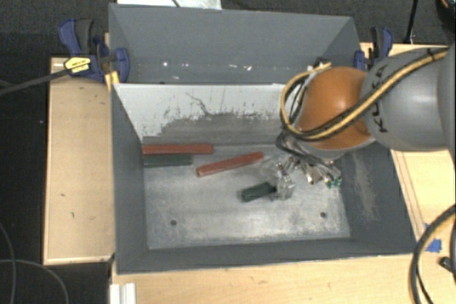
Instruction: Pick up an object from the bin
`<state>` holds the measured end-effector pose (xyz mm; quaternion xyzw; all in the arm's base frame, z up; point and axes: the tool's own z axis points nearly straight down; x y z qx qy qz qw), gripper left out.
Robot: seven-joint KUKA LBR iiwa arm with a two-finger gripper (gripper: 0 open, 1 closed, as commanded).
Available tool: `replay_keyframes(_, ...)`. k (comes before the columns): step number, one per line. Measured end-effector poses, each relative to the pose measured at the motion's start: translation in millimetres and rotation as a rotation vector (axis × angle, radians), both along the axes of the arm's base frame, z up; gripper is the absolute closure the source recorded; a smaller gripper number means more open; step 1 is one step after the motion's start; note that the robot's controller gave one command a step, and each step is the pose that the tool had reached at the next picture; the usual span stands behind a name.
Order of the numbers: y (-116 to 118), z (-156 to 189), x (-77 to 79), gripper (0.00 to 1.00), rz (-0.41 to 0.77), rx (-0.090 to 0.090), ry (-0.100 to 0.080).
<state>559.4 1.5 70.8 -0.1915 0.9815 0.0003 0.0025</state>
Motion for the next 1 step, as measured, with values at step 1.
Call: replay_keyframes(1,16.4,150.6,-19.8,1.0,0.071,-0.001,-0.006)
